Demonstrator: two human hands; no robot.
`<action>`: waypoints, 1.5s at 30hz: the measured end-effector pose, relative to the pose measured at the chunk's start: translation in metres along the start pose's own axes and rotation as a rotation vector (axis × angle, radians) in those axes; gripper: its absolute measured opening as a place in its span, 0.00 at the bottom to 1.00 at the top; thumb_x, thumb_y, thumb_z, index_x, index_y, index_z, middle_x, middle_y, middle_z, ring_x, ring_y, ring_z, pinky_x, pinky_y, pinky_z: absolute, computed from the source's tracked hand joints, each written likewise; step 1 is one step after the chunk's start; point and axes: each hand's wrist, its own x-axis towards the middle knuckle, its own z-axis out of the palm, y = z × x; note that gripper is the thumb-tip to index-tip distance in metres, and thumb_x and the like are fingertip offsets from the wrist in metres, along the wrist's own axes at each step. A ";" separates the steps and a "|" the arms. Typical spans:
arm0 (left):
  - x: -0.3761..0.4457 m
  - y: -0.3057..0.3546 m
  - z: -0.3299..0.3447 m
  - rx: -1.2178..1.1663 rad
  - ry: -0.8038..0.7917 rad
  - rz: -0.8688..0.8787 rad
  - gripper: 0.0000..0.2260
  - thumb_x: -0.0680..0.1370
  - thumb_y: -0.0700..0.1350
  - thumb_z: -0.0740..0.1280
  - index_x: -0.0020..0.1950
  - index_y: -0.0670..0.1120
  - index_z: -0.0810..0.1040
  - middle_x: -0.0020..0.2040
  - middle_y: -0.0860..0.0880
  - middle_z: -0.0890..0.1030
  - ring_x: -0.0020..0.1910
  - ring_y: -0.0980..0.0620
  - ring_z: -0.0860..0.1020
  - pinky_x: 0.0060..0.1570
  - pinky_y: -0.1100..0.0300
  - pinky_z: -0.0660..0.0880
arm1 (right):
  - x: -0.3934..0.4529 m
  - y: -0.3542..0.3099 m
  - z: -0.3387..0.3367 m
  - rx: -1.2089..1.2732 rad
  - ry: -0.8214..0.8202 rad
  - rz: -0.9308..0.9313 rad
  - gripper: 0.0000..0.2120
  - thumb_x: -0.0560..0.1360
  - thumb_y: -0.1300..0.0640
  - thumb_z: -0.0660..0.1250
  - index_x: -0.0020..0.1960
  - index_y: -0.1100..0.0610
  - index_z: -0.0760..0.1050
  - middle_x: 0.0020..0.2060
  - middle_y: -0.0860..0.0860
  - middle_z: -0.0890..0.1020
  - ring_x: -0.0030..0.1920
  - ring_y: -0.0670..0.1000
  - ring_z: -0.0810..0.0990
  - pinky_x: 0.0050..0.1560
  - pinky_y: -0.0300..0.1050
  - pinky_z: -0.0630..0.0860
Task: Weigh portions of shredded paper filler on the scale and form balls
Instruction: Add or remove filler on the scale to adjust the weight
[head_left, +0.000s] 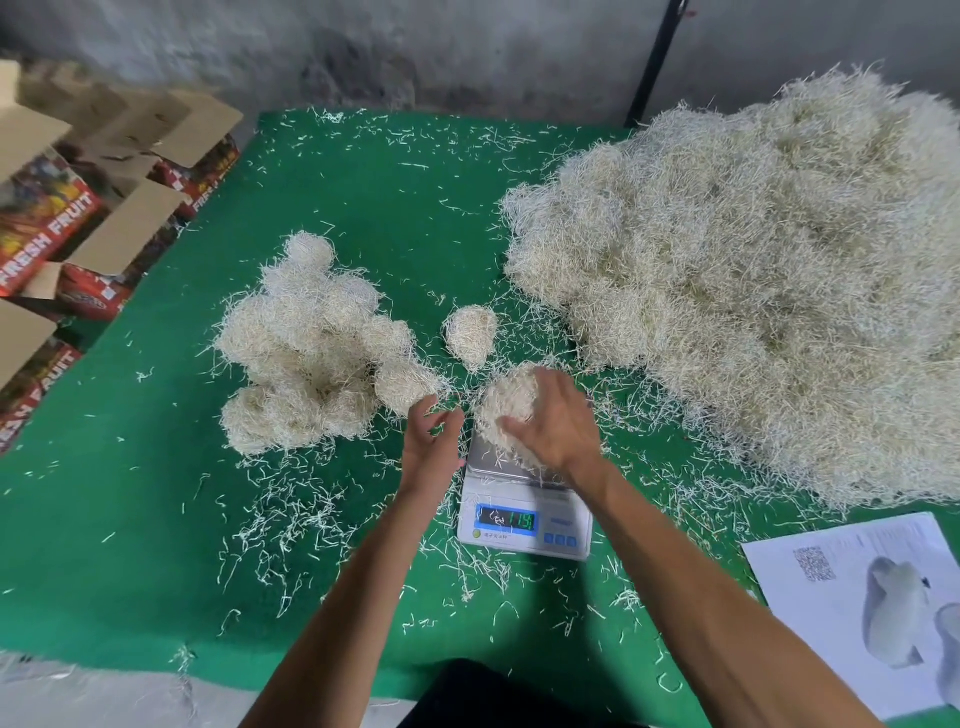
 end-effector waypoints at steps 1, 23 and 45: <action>-0.001 0.002 0.000 -0.055 -0.013 -0.096 0.26 0.80 0.54 0.67 0.75 0.52 0.62 0.71 0.42 0.69 0.59 0.47 0.79 0.46 0.50 0.84 | -0.001 -0.007 0.008 0.011 -0.031 0.009 0.40 0.75 0.39 0.73 0.78 0.54 0.60 0.74 0.57 0.69 0.72 0.59 0.71 0.73 0.58 0.71; -0.009 0.067 -0.040 -0.358 -0.373 -0.325 0.13 0.73 0.58 0.71 0.51 0.53 0.86 0.44 0.47 0.87 0.41 0.46 0.86 0.38 0.51 0.82 | 0.015 -0.033 -0.059 1.000 -0.278 -0.098 0.25 0.76 0.37 0.74 0.33 0.53 0.68 0.25 0.47 0.68 0.26 0.51 0.68 0.43 0.50 0.73; -0.011 0.094 -0.020 -0.210 -0.292 -0.318 0.21 0.63 0.61 0.73 0.51 0.52 0.78 0.35 0.52 0.84 0.37 0.52 0.83 0.39 0.57 0.76 | 0.085 0.016 -0.107 1.392 0.135 0.462 0.10 0.77 0.56 0.75 0.42 0.60 0.78 0.39 0.56 0.87 0.39 0.54 0.88 0.51 0.50 0.85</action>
